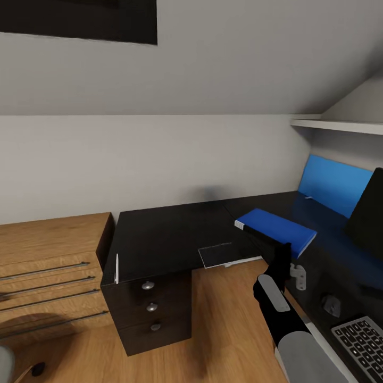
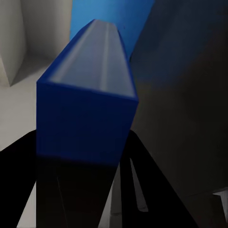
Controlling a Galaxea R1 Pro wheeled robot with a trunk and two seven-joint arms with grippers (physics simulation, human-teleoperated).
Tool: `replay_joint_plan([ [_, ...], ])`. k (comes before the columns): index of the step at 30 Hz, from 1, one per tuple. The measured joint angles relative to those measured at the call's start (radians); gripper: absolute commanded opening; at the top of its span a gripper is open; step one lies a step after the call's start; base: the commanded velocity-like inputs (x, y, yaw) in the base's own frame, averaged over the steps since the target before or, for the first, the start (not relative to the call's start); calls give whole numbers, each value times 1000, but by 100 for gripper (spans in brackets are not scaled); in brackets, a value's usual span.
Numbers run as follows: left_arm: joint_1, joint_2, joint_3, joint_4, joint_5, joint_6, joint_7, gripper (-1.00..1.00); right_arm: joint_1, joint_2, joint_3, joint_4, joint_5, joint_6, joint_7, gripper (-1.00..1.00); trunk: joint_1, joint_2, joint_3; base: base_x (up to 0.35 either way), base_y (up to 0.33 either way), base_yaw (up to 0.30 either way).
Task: In the bedroom, organize the workspace by keeping the computer under the desk, ensuring the monitor is on the desk, placing the keyboard on the desk next to the monitor, placing the mouse on the desk next to the keyboard, moving the folder from the swivel chair onto the desk next to the mouse, stacking the notebook on top of the folder with the pen on top of the notebook, and positioning the swivel chair next to the desk.
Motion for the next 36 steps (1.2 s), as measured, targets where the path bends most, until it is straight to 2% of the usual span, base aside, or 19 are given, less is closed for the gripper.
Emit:
replay_joint_plan([
  [18, 0, 0, 0, 0, -1, -2, 0, 100, 0, 3, 1, 3, -4, 0, 0, -100, 0, 0, -11, 0, 0, -212],
  [36, 0, 0, 2, 0, -1, -2, 0, 100, 0, 18, 22, 0, -7, 2, 0, -100, 0, 0, -13, 0, 0, -14],
])
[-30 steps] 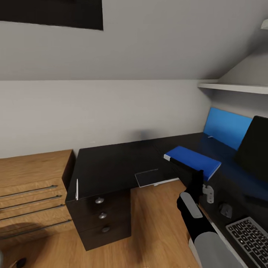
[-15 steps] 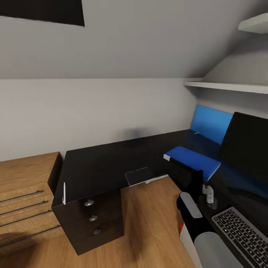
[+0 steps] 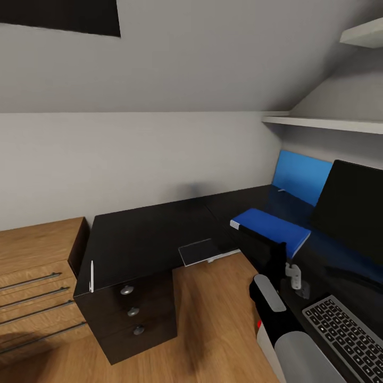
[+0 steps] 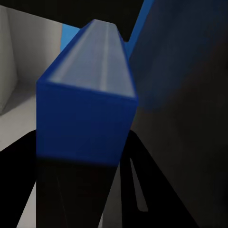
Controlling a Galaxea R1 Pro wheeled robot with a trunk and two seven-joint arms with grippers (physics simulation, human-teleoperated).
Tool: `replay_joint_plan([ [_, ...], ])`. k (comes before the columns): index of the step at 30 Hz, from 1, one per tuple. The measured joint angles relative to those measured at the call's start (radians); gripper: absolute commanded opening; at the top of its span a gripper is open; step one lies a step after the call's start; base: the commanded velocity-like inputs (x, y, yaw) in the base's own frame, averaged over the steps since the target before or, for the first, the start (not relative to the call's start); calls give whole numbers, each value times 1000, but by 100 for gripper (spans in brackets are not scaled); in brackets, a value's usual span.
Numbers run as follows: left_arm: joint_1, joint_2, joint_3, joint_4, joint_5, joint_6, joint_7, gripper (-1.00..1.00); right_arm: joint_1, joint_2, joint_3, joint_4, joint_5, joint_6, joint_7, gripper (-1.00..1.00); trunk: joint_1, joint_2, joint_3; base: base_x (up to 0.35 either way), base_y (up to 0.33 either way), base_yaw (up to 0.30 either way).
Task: In the bedroom, organize the workspace by keeping the computer under the desk, ensuring the monitor is on the desk, placing the keyboard on the desk next to the monitor, placing the mouse on the desk next to the keyboard, moving the folder from the swivel chair onto the desk next to the mouse, stacking the notebook on top of the folder with the pen on top of the notebook, and positioning the swivel chair next to the desk.
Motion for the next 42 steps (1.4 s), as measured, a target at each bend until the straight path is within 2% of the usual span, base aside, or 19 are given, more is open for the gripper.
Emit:
replay_joint_plan([
  [12, 0, 0, 0, 0, 0, 0, 0, 100, 0, 3, 0, 0, 4, 3, -2, -100, 0, 0, 0, 0, 0, 0],
  [15, 0, 0, 0, 0, 0, 0, 0, 100, 0, -1, 26, 2, 6, 68, -8, -100, 0, 0, 0, 0, 0, 0],
  [18, 0, 0, 0, 0, 0, 0, 0, 100, 0, -3, 31, 4, 6, 134, -21, -100, 0, 0, 0, 0, 0, 0],
  [22, 0, 0, 0, -1, 0, 0, 0, 100, 0, -23, 33, 5, 3, 176, -90, -100, 0, 0, 0, 0, 0, 0],
  [28, 0, 0, -1, -1, 0, 0, 0, 100, -1, -39, 33, 5, 4, 187, -141, -100, 0, 0, 0, 0, 0, 0],
  [42, 0, 0, -2, 0, 0, 0, 0, 100, -2, -31, 38, -60, 0, 179, -127, -100, 0, 0, 0, 0, 0, 0],
])
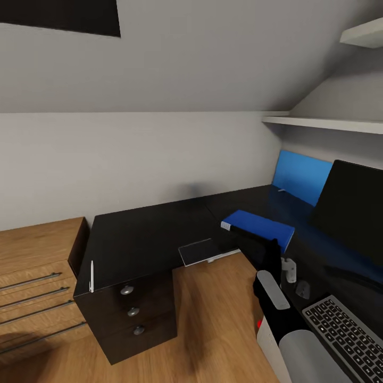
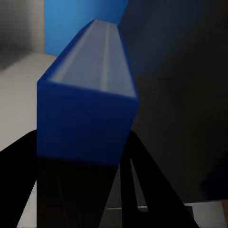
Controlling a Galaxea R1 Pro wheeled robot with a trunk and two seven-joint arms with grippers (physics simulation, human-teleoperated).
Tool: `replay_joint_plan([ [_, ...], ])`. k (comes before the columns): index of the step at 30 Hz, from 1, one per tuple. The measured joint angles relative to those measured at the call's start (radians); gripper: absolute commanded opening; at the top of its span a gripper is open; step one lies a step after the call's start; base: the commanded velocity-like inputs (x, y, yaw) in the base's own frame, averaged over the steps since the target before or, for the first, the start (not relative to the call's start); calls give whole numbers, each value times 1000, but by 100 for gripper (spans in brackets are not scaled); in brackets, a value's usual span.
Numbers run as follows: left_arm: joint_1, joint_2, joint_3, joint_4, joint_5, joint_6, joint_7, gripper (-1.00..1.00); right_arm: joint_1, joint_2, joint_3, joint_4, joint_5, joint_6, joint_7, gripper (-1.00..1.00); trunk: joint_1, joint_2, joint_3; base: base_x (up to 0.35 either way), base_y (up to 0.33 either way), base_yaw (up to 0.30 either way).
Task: In the bedroom, organize the workspace by keeping the computer under the desk, ensuring the monitor is on the desk, placing the keyboard on the desk next to the monitor, placing the mouse on the desk next to the keyboard, moving the folder from the swivel chair onto the desk next to the mouse, stacking the notebook on top of the folder with the pen on top of the notebook, and positioning the swivel chair next to the desk.
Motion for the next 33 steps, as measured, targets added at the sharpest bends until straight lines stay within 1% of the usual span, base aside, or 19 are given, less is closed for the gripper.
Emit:
replay_joint_plan([
  [10, 0, 0, 0, 0, -1, 0, 0, 100, 1, -4, 0, 2, 7, -2, 3, -100, 0, 0, 0, 0, 0, -10],
  [18, 0, 0, 0, -2, -2, -2, 2, 100, 1, -3, 0, 4, 5, -1, 3, -100, 0, 0, 0, 0, 0, -44],
  [24, 0, 0, -1, -12, -2, -4, 2, 100, 1, -12, 0, 13, 7, 7, -7, -100, 0, 0, 0, 0, 0, -1],
  [28, 0, -1, -2, -16, -1, -4, 3, 100, 1, -36, 1, 15, 8, 9, -31, -100, 0, 0, 0, 0, 0, 0],
  [30, 0, -1, -1, -17, 0, -4, 3, 100, 1, -53, 2, 16, 9, 9, -61, -100, 0, 0, 0, 0, 0, 0],
  [32, 0, -1, -1, -17, 0, -4, 3, 100, 1, -61, 2, 17, 9, 9, -74, -100, 0, 0, 0, 0, 0, 0],
  [33, 0, -1, -1, -17, 0, -4, 3, 100, 0, -63, 2, 17, 9, 9, -77, -100, 4, -7, -3, 0, 0, 0],
])
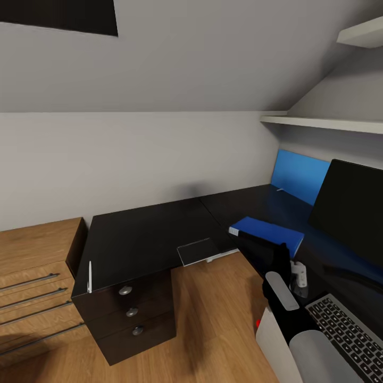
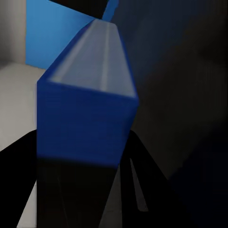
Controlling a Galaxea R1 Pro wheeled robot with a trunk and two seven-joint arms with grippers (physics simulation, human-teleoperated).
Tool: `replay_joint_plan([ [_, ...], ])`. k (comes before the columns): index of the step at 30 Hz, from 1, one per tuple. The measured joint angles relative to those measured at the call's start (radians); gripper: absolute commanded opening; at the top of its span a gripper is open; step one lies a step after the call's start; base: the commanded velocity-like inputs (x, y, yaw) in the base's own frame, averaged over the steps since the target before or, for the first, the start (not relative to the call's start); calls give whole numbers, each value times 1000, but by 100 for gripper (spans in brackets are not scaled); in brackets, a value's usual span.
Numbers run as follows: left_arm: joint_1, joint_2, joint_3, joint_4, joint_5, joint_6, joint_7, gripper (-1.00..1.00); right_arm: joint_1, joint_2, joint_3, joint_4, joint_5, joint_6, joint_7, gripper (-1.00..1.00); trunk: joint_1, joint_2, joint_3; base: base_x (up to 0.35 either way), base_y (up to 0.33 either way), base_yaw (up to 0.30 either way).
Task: In the bedroom, organize the workspace by keeping the computer under the desk, ensuring the monitor is on the desk, placing the keyboard on the desk next to the monitor, placing the mouse on the desk next to the keyboard, moving the folder from the swivel chair onto the desk next to the mouse, stacking the notebook on top of the folder with the pen on top of the notebook, and positioning the swivel chair next to the desk.
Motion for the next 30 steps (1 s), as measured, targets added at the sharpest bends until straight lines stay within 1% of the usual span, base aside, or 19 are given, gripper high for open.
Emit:
replay_joint_plan([
  [4, 0, 0, 0, 0, 1, 1, 1, 100, 0, -9, 1, 12, 1, -1, -14, -100, 15, -28, -13, 0, 0, 0],
  [16, 0, 0, 0, 1, 2, 1, 1, 100, 0, -9, 3, 23, 2, 0, -18, -100, 61, -112, -50, 0, 0, 0],
  [30, 0, 1, 0, 4, 0, 1, -2, 100, 0, -7, 14, 33, 2, 1, -18, -100, 61, -112, -50, 3, 0, 0],
])
